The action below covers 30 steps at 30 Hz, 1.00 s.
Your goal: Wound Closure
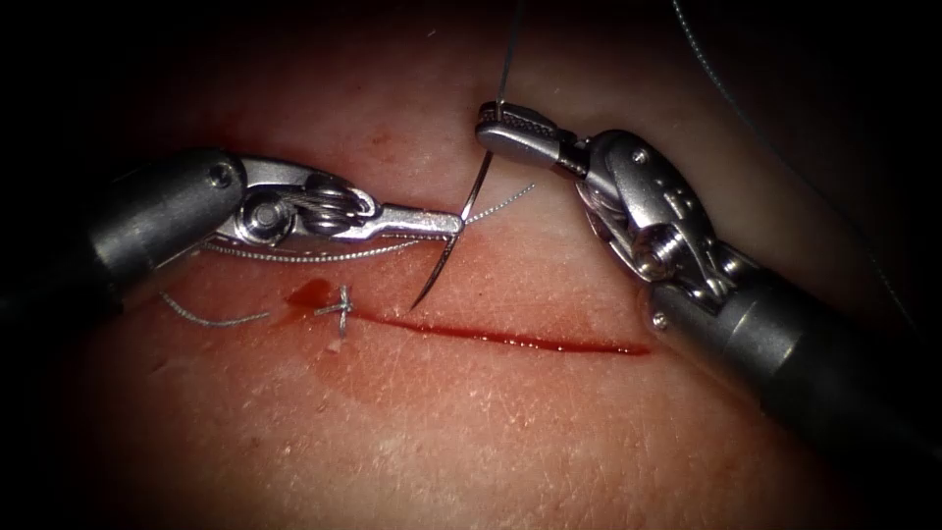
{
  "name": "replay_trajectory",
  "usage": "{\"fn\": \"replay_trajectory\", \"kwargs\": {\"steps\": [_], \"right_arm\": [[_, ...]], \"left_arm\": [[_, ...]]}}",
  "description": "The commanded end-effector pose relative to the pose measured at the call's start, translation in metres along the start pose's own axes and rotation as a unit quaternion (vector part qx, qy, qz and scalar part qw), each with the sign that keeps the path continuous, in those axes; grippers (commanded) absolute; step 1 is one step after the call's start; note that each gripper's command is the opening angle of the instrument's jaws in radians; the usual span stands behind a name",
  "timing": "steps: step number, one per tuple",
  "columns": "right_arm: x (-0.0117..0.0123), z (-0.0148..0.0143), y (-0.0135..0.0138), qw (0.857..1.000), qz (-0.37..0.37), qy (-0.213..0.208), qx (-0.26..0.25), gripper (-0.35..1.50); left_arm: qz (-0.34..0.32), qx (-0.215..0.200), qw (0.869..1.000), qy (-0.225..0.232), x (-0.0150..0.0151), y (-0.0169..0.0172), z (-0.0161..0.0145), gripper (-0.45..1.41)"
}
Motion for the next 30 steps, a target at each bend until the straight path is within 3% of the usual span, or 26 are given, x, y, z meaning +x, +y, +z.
{"fn": "replay_trajectory", "kwargs": {"steps": [1, 4, 7, 9, 11, 13, 16, 17, 18, 20, 22, 26, 30], "right_arm": [[0.0009, 0.0009, 0.0006, 1.000, -0.003, 0.003, 0.000, -0.35], [0.0008, 0.0012, 0.0004, 1.000, 0.008, 0.002, -0.025, -0.35], [0.0009, 0.0017, -0.0002, 0.996, 0.027, 0.001, -0.087, 0.00], [0.0011, 0.0022, -0.0005, 0.987, 0.026, 0.001, -0.161, 0.42], [0.0011, 0.0018, -0.0008, 0.975, 0.037, -0.005, -0.219, 0.37], [0.0010, 0.0012, -0.0008, 0.966, 0.062, -0.043, -0.245, 0.24], [0.0008, 0.0006, -0.0009, 0.962, 0.085, -0.094, -0.240, 0.27], [0.0008, 0.0004, -0.0010, 0.963, 0.098, -0.115, -0.223, 0.19], [0.0008, 0.0004, -0.0010, 0.965, 0.102, -0.117, -0.213, 0.16], [0.0008, 0.0006, -0.0014, 0.967, 0.111, -0.115, -0.199, -0.08], [0.0009, 0.0010, -0.0017, 0.969, 0.111, -0.108, -0.193, 0.12], [0.0005, 0.0015, -0.0024, 0.973, 0.114, -0.110, -0.166, 0.02], [0.0002, 0.0017, -0.0024, 0.974, 0.117, -0.110, -0.160, 0.17]], "left_arm": [[0.003, 0.000, 1.000, 0.001, -0.0007, -0.0012, 0.0002, -0.45], [0.003, -0.009, 1.000, 0.007, -0.0006, -0.0012, 0.0003, -0.45], [-0.002, -0.019, 1.000, -0.005, -0.0006, -0.0013, 0.0003, -0.45], [-0.020, -0.041, 0.999, -0.023, -0.0006, -0.0014, -0.0001, -0.45], [-0.026, -0.077, 0.996, -0.038, -0.0006, -0.0013, -0.0005, -0.45], [-0.026, -0.080, 0.996, -0.039, -0.0007, -0.0012, -0.0009, -0.45], [-0.029, -0.080, 0.996, -0.039, -0.0007, -0.0012, -0.0009, -0.45], [-0.025, -0.080, 0.996, -0.040, -0.0007, -0.0010, -0.0009, -0.45], [-0.025, -0.080, 0.996, -0.042, -0.0006, -0.0009, -0.0008, -0.45], [-0.024, -0.080, 0.996, -0.037, -0.0005, -0.0006, -0.0007, -0.45], [-0.024, -0.079, 0.996, -0.034, -0.0005, -0.0006, -0.0007, -0.45], [-0.012, -0.079, 0.996, -0.026, -0.0004, -0.0003, -0.0006, -0.45], [-0.012, -0.078, 0.997, -0.022, -0.0003, -0.0002, -0.0004, -0.45]]}}
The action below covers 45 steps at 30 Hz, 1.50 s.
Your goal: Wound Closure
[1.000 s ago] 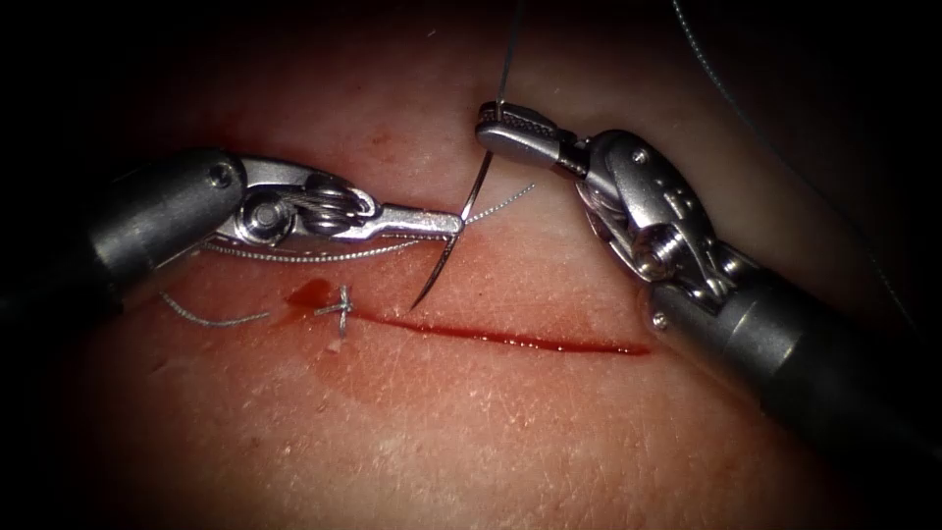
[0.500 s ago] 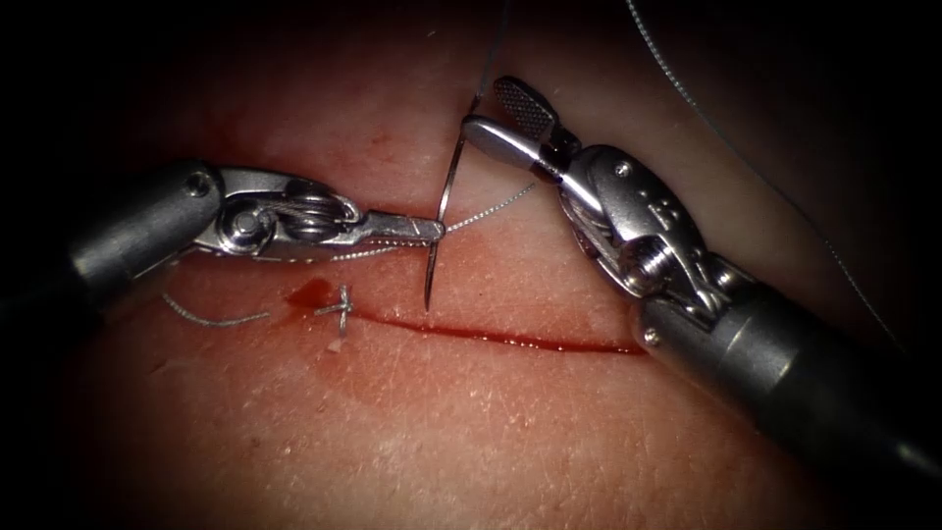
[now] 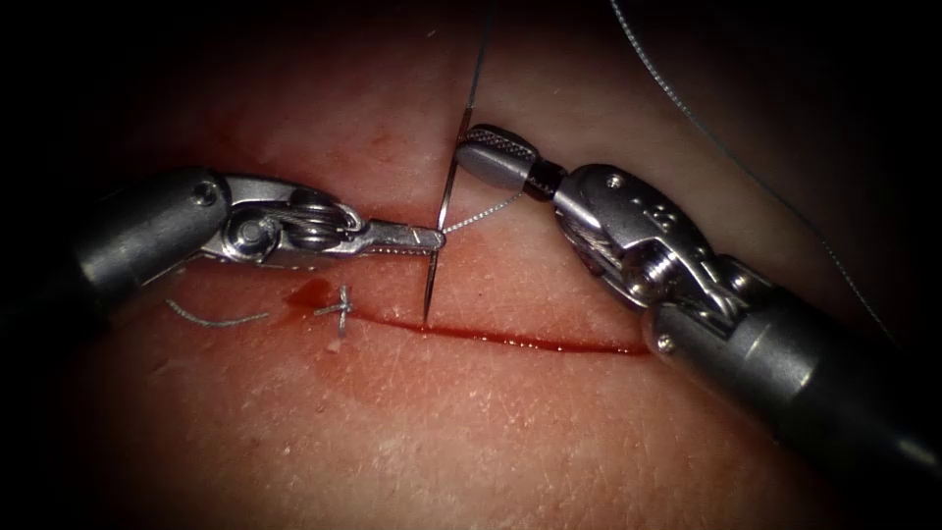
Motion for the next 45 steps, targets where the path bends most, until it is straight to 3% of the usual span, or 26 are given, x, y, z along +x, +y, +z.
{"fn": "replay_trajectory", "kwargs": {"steps": [1, 3, 11, 13, 21, 24, 27, 28, 29, 31, 33, 35, 38, 41, 42, 43, 44, 45], "right_arm": [[0.0013, 0.0007, 0.0001, 1.000, 0.001, 0.003, 0.001, 0.17], [0.0012, 0.0007, 0.0002, 1.000, 0.001, 0.004, 0.001, 0.17], [0.0009, 0.0007, 0.0002, 1.000, 0.017, 0.003, 0.002, 0.51], [0.0007, 0.0006, 0.0003, 1.000, 0.019, 0.003, 0.002, 0.51], [-0.0002, 0.0013, 0.0006, 1.000, 0.021, 0.005, 0.000, 0.04], [-0.0002, 0.0017, 0.0007, 1.000, 0.023, 0.006, -0.001, -0.33], [-0.0002, 0.0016, 0.0010, 1.000, 0.023, 0.006, -0.001, -0.35], [-0.0001, 0.0015, 0.0010, 1.000, 0.023, 0.006, -0.001, -0.35], [-0.0001, 0.0014, 0.0011, 1.000, 0.015, 0.006, 0.000, -0.35], [0.0000, 0.0009, 0.0012, 1.000, -0.003, 0.006, 0.002, -0.35], [0.0002, 0.0001, 0.0016, 1.000, -0.020, 0.005, 0.006, -0.35], [0.0002, -0.0010, 0.0020, 1.000, -0.024, 0.007, 0.006, -0.35], [0.0006, -0.0024, 0.0025, 0.999, -0.048, 0.014, -0.008, -0.35], [0.0013, -0.0024, 0.0025, 0.981, -0.192, 0.024, 0.024, -0.35], [0.0015, -0.0022, 0.0023, 0.963, -0.266, 0.033, 0.036, -0.35], [0.0015, -0.0021, 0.0023, 0.960, -0.275, 0.033, 0.039, -0.35], [0.0014, -0.0019, 0.0022, 0.949, -0.311, 0.037, 0.046, -0.35], [0.0014, -0.0018, 0.0022, 0.942, -0.330, 0.039, 0.050, -0.35]], "left_arm": [[0.003, 0.003, 1.000, -0.002, -0.0008, -0.0012, 0.0000, -0.45], [0.006, 0.003, 1.000, -0.001, -0.0007, -0.0012, 0.0000, -0.45], [0.011, 0.004, 1.000, 0.006, -0.0007, -0.0013, 0.0000, -0.45], [0.014, 0.004, 1.000, 0.008, -0.0007, -0.0013, -0.0001, -0.45], [0.013, 0.005, 1.000, 0.013, -0.0004, -0.0015, 0.0003, -0.45], [0.013, 0.008, 1.000, 0.014, -0.0003, -0.0015, 0.0004, -0.45], [0.014, 0.008, 1.000, 0.014, -0.0003, -0.0015, 0.0004, -0.45], [0.013, 0.008, 1.000, 0.014, -0.0004, -0.0016, 0.0005, -0.23], [0.034, 0.008, 0.999, 0.009, -0.0006, -0.0017, 0.0008, 0.79], [0.066, 0.014, 0.998, 0.003, -0.0008, -0.0017, 0.0010, 1.15], [0.078, 0.028, 0.997, -0.005, -0.0011, -0.0019, 0.0008, 1.23], [0.080, 0.036, 0.996, -0.013, -0.0015, -0.0019, 0.0005, 1.25], [0.020, 0.038, 0.999, -0.014, -0.0017, -0.0015, 0.0001, 1.20], [0.130, 0.043, 0.991, 0.008, -0.0014, -0.0014, 0.0001, 1.01], [0.214, 0.057, 0.974, 0.042, -0.0009, -0.0012, 0.0002, 0.81], [0.250, 0.064, 0.965, 0.056, -0.0007, -0.0010, 0.0004, 0.76], [0.288, 0.076, 0.951, 0.082, -0.0002, -0.0006, 0.0010, 0.56], [0.291, 0.071, 0.951, 0.070, 0.0000, -0.0005, 0.0014, 0.49]]}}
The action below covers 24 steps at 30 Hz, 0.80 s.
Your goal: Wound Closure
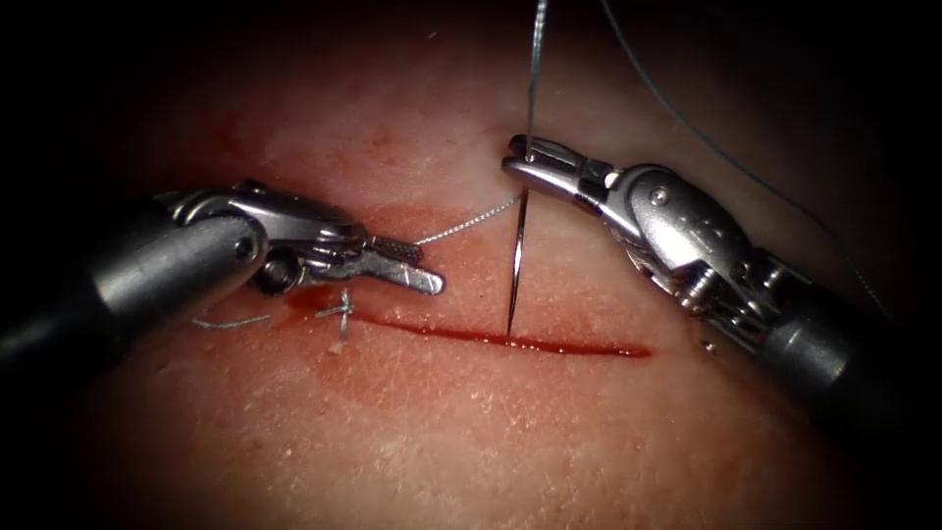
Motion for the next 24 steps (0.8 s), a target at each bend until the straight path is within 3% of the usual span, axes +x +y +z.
{"fn": "replay_trajectory", "kwargs": {"steps": [1, 2, 3, 5, 8, 12, 13, 15, 16, 19, 24], "right_arm": [[0.0008, 0.0008, 0.0011, 0.999, -0.038, 0.007, 0.005, -0.35], [0.0011, 0.0009, 0.0013, 0.998, -0.059, 0.010, 0.011, -0.35], [0.0013, 0.0010, 0.0014, 0.998, -0.064, 0.012, 0.014, -0.35], [0.0027, 0.0015, 0.0017, 0.994, -0.103, 0.019, 0.025, -0.35], [0.0041, 0.0025, 0.0013, 0.984, -0.173, 0.027, 0.026, -0.35], [0.0055, 0.0033, 0.0014, 0.964, -0.260, 0.045, 0.024, -0.35], [0.0059, 0.0036, 0.0013, 0.962, -0.270, 0.036, 0.014, -0.35], [0.0061, 0.0039, 0.0009, 0.962, -0.270, 0.036, 0.005, -0.35], [0.0065, 0.0040, 0.0010, 0.968, -0.247, 0.051, -0.009, -0.35], [0.0066, 0.0035, 0.0009, 0.969, -0.238, 0.061, -0.012, -0.35], [0.0057, 0.0032, -0.0002, 0.970, -0.234, 0.064, -0.010, -0.35]], "left_arm": [[0.025, -0.017, 0.999, -0.025, -0.0011, -0.0003, 0.0004, 0.37], [0.068, -0.030, 0.996, -0.046, -0.0006, -0.0005, 0.0007, 0.05], [0.071, -0.024, 0.996, -0.056, -0.0004, -0.0008, 0.0008, -0.17], [0.109, 0.032, 0.993, -0.039, 0.0000, -0.0013, 0.0008, -0.45], [0.151, 0.063, 0.987, -0.002, 0.0002, -0.0017, 0.0009, -0.45], [0.160, 0.053, 0.985, 0.027, 0.0029, -0.0025, 0.0011, -0.45], [0.165, 0.047, 0.983, 0.059, 0.0047, -0.0025, 0.0020, -0.45], [0.174, 0.018, 0.981, 0.081, 0.0063, -0.0021, 0.0028, -0.45], [0.179, -0.017, 0.979, 0.100, 0.0076, -0.0016, 0.0034, -0.45], [0.202, -0.060, 0.969, 0.126, 0.0077, -0.0014, 0.0032, -0.45], [0.255, -0.082, 0.952, 0.151, 0.0080, 0.0001, 0.0038, -0.45]]}}
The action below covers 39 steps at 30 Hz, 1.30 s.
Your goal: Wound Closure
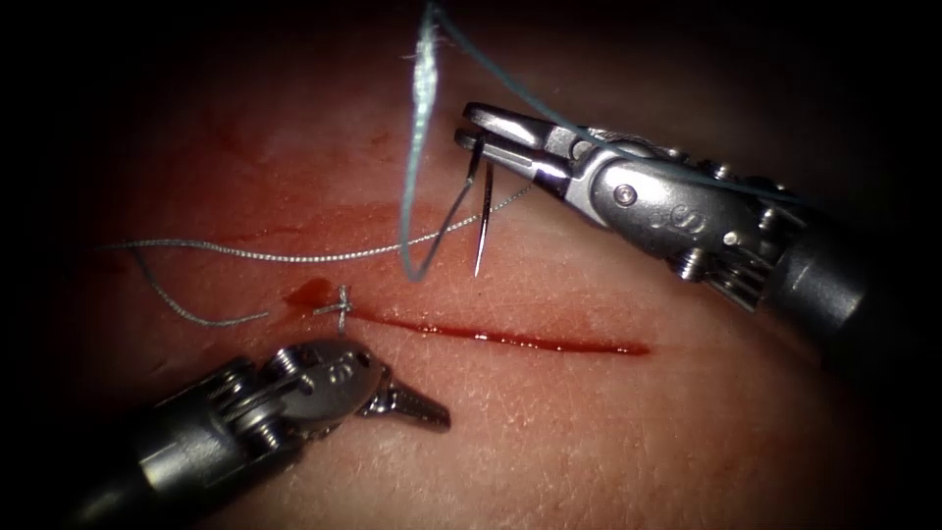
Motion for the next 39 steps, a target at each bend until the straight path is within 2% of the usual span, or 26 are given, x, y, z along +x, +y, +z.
{"fn": "replay_trajectory", "kwargs": {"steps": [1, 3, 7, 10, 12, 15, 17, 18, 19, 20, 21, 22, 23, 26, 28, 29, 30, 31, 33, 36, 39], "right_arm": [[0.0001, 0.0007, 0.0006, 1.000, 0.011, 0.003, -0.002, -0.35], [-0.0002, 0.0005, 0.0004, 1.000, 0.025, 0.005, -0.003, -0.35], [-0.0032, 0.0005, -0.0013, 0.997, 0.078, 0.001, 0.023, -0.35], [-0.0022, 0.0014, 0.0000, 0.991, 0.121, 0.004, 0.057, -0.35], [-0.0009, 0.0018, 0.0010, 0.992, 0.110, 0.010, 0.067, -0.35], [-0.0003, 0.0016, 0.0009, 0.994, 0.108, 0.002, 0.025, -0.35], [-0.0007, 0.0013, 0.0007, 0.982, 0.191, -0.002, 0.001, -0.35], [-0.0009, 0.0008, 0.0010, 0.980, 0.196, 0.022, -0.021, -0.35], [-0.0007, 0.0006, 0.0017, 0.987, 0.157, 0.040, 0.001, -0.35], [-0.0006, 0.0005, 0.0018, 0.985, 0.167, 0.045, 0.009, -0.35], [-0.0003, 0.0006, 0.0023, 0.977, 0.207, 0.047, 0.013, -0.35], [0.0003, 0.0005, 0.0030, 0.958, 0.281, 0.045, -0.022, -0.35], [0.0005, 0.0003, 0.0031, 0.954, 0.294, 0.048, -0.032, -0.35], [0.0000, -0.0002, 0.0030, 0.984, 0.173, 0.042, -0.016, -0.35], [-0.0008, -0.0008, 0.0025, 0.988, 0.146, 0.033, -0.027, -0.35], [-0.0015, -0.0013, 0.0019, 0.996, 0.075, 0.036, -0.028, -0.35], [-0.0019, -0.0016, 0.0016, 0.998, 0.040, 0.036, -0.026, -0.35], [-0.0023, -0.0019, 0.0013, 0.998, -0.036, 0.036, -0.026, -0.35], [-0.0023, -0.0019, 0.0013, 0.995, -0.092, 0.037, -0.028, -0.35], [-0.0021, -0.0015, 0.0009, 0.981, -0.186, 0.053, -0.030, -0.35], [-0.0021, -0.0004, 0.0001, 0.978, -0.195, 0.060, -0.037, -0.35]], "left_arm": [[0.017, -0.004, 1.000, -0.003, -0.0005, 0.0008, 0.0001, -0.45], [0.022, -0.008, 1.000, -0.002, -0.0001, 0.0012, 0.0001, -0.45], [0.024, -0.005, 1.000, -0.009, 0.0001, 0.0016, -0.0005, -0.45], [0.024, -0.006, 1.000, -0.011, 0.0001, 0.0015, -0.0005, -0.45], [0.024, -0.005, 1.000, -0.013, 0.0001, 0.0014, -0.0005, -0.45], [0.025, 0.006, 0.999, -0.030, -0.0006, 0.0008, -0.0011, -0.45], [0.027, 0.015, 0.998, -0.047, -0.0016, 0.0004, -0.0016, -0.45], [0.028, 0.014, 0.998, -0.049, -0.0018, 0.0003, -0.0016, -0.45], [0.030, 0.013, 0.998, -0.049, -0.0015, 0.0004, -0.0015, -0.45], [0.030, 0.012, 0.998, -0.049, -0.0014, 0.0004, -0.0014, -0.45], [0.031, 0.012, 0.998, -0.049, -0.0013, 0.0005, -0.0013, -0.45], [0.031, 0.012, 0.998, -0.049, -0.0012, 0.0005, -0.0013, -0.45], [0.031, 0.012, 0.998, -0.049, -0.0013, 0.0005, -0.0013, -0.45], [0.033, 0.013, 0.998, -0.049, -0.0014, 0.0005, -0.0014, -0.45], [0.042, 0.013, 0.998, -0.050, -0.0015, 0.0005, -0.0015, -0.45], [0.047, 0.013, 0.997, -0.057, -0.0018, 0.0005, -0.0017, -0.45], [0.052, 0.013, 0.997, -0.063, -0.0019, 0.0005, -0.0018, -0.45], [0.073, -0.001, 0.992, -0.098, -0.0022, 0.0004, -0.0020, -0.45], [0.114, -0.011, 0.983, -0.141, -0.0023, 0.0003, -0.0021, -0.45], [0.124, -0.022, 0.981, -0.149, -0.0018, 0.0004, -0.0015, -0.45], [0.131, -0.035, 0.979, -0.151, -0.0007, 0.0008, -0.0005, -0.45]]}}
